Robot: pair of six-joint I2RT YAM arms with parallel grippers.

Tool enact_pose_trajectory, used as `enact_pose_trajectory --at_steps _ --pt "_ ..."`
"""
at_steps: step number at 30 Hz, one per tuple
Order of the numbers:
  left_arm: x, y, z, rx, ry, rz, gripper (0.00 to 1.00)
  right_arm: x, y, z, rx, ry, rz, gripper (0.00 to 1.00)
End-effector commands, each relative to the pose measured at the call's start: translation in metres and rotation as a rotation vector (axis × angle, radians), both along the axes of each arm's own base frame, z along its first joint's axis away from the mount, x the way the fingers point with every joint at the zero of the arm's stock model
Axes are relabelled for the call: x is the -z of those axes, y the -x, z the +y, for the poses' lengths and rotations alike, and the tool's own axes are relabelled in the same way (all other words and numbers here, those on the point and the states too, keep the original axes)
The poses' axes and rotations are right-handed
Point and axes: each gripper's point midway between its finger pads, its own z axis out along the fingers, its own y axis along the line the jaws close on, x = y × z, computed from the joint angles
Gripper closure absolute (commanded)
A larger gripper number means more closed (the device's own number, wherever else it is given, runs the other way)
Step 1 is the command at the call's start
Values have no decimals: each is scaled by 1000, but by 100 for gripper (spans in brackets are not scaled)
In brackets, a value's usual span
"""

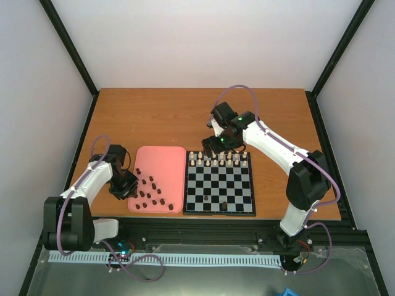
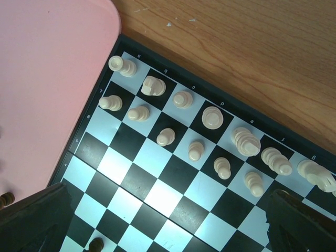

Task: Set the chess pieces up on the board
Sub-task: Pick up the chess piece from the storage box, then place the chess piece on the chessboard.

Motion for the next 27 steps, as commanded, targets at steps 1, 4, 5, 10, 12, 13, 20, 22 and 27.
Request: enact_pose_trajectory --at_steps 1,4,5,10,12,13,20,22,27 --pt "-2 -13 3 -13 -6 -29 92 7 -2 -2 3 2 13 0" --pt "-4 -15 3 -9 -6 -36 93 6 -2 -1 3 -1 12 0" --pt "-4 -16 2 -8 -5 -39 93 6 -2 -1 3 -2 12 0" --pt "-25 -18 2 38 -2 -50 96 0 -4 0 3 -7 0 0" --pt "-42 -17 2 74 -3 -56 96 -5 -5 0 3 -11 -9 0" --pt "-52 -16 2 95 -5 -62 97 -7 -5 0 3 -13 -14 0" --pt "-111 -17 -16 230 95 -151 99 -16 -7 -5 23 -13 -36 0" --pt "-120 -27 -31 258 169 -189 99 -15 -8 -10 44 -14 -31 0" --pt "-145 -50 -81 503 172 -238 99 -12 -16 -25 102 5 -27 0"
